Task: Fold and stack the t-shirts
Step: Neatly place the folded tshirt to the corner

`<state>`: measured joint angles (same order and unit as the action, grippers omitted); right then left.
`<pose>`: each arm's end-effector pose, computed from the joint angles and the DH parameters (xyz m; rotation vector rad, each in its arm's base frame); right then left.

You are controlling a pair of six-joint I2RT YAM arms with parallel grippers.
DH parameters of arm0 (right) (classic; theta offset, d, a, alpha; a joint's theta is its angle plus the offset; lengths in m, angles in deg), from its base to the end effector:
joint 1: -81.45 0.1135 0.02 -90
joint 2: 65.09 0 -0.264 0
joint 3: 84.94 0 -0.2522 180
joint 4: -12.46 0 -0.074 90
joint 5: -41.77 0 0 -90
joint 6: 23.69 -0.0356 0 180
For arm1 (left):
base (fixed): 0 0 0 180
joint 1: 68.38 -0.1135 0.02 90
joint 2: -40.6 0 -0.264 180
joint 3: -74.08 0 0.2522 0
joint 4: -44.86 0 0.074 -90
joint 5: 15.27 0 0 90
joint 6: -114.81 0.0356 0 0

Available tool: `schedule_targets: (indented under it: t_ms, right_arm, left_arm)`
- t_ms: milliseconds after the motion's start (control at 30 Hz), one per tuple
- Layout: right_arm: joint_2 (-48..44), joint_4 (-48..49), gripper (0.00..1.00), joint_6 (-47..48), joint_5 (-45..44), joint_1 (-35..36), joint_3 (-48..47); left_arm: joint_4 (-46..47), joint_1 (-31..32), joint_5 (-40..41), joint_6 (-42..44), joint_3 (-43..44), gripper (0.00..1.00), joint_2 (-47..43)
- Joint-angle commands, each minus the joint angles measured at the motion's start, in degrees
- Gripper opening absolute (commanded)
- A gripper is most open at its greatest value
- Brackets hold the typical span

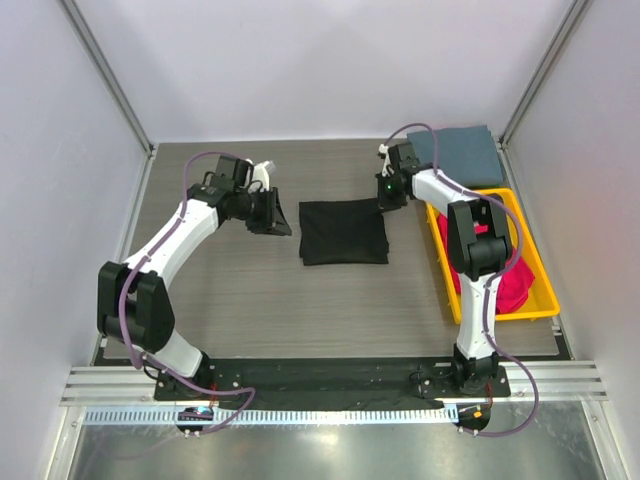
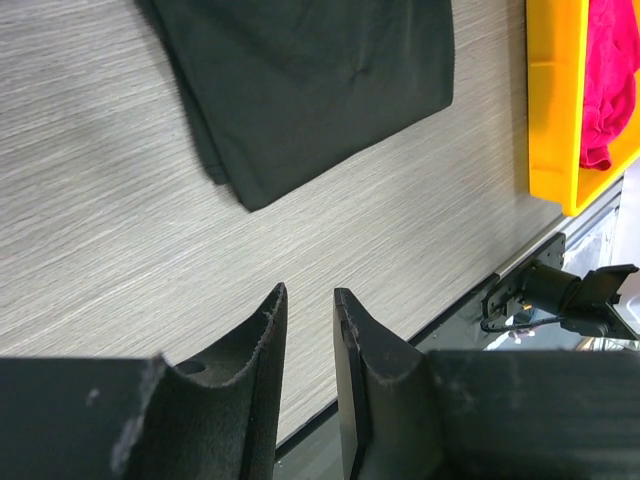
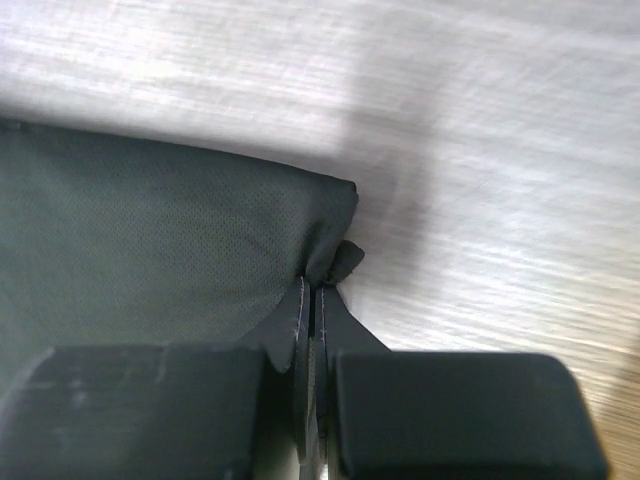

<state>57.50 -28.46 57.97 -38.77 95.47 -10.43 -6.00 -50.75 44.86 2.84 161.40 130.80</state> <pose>0.4459 0.1174 0.1692 -0.1906 2.5969 0.3559 0.3137 -0.1183 0.2803 0.1268 2.5736 -0.9289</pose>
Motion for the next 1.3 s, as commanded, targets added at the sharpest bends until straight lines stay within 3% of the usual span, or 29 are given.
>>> schedule_targets:
  t_ms: [0,300,533,933,1267]
  right_arm:
    - [-1.3,-3.4,0.01,2.0,-7.9,-0.1,-5.8]
    - [-4.7,-10.5,0.01,8.1,-22.4,-0.1,-14.6]
    - [-2.4,-16.0,0.01,13.2,-30.4,-0.4,-27.7]
    - [2.8,-19.1,0.01,21.9,-37.8,-1.5,-43.9]
    - [6.3,-18.7,0.01,28.4,-35.8,-7.2,-52.4]
  left_arm:
    - [0.3,0.1,0.6,0.9,-0.3,0.26,-2.7]
    - [-0.3,0.0,0.7,1.0,0.1,0.26,-2.3]
    - [-0.7,0.1,1.6,1.2,-0.1,0.27,-1.9]
    - [-1.7,0.1,3.1,1.9,0.5,0.27,-1.7]
    - [-1.8,0.0,2.9,1.9,0.6,0.27,-1.1]
